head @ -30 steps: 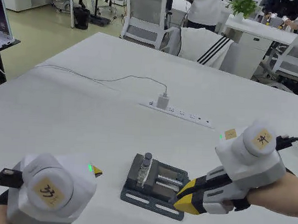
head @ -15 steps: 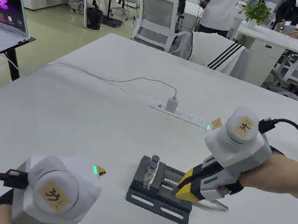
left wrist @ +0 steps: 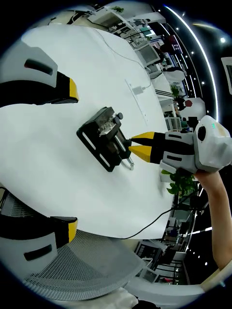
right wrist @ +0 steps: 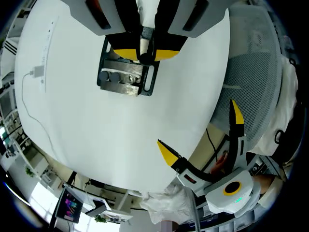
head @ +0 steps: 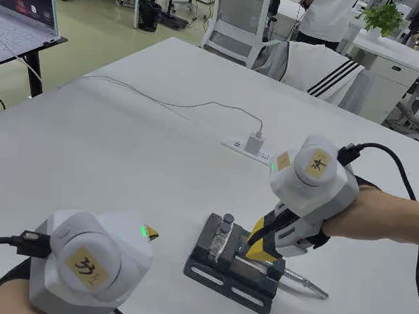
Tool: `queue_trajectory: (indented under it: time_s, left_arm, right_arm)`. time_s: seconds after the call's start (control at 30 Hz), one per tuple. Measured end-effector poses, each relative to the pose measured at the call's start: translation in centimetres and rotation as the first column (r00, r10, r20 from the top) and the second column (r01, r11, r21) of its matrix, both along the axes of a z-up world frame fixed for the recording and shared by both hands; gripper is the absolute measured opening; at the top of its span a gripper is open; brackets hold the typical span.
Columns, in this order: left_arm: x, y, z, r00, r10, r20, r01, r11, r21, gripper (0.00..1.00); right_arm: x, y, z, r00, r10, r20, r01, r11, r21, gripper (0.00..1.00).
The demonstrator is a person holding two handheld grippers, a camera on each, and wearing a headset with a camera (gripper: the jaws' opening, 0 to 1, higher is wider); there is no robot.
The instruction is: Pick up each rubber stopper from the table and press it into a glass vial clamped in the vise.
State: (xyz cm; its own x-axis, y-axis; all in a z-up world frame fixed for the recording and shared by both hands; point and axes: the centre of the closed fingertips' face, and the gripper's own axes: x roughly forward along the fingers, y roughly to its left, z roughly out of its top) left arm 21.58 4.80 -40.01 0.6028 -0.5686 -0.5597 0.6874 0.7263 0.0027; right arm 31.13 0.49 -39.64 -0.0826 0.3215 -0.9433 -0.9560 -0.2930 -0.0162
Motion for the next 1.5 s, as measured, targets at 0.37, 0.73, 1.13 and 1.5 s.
queue_trajectory:
  time_s: [0.37,0.73,1.13,1.5]
  left_arm:
    - [0.1,0.2,-0.7,1.0,0.02,-0.013,-0.021,0.999,-0.028,0.96]
    - [0.1,1.2,-1.2,0.998,0.056,-0.025,-0.057,0.998,-0.039,0.95]
    - [0.1,0.8,-1.7,0.998,0.045,-0.05,-0.047,0.997,-0.053,0.94]
    - [-0.2,0.7,-2.4,0.997,0.038,-0.071,-0.042,0.997,-0.059,0.94]
  right_arm:
    - [0.9,2.1,-0.7,0.994,0.108,0.028,-0.107,0.993,-0.06,0.04]
    - [1.6,3.3,-2.1,0.99,0.135,0.028,-0.131,0.986,-0.101,0.04]
    - [1.8,3.4,-2.8,0.99,0.14,0.026,-0.136,0.984,-0.118,0.04]
    - [1.9,3.4,-3.1,0.989,0.145,0.03,-0.14,0.982,-0.13,0.04]
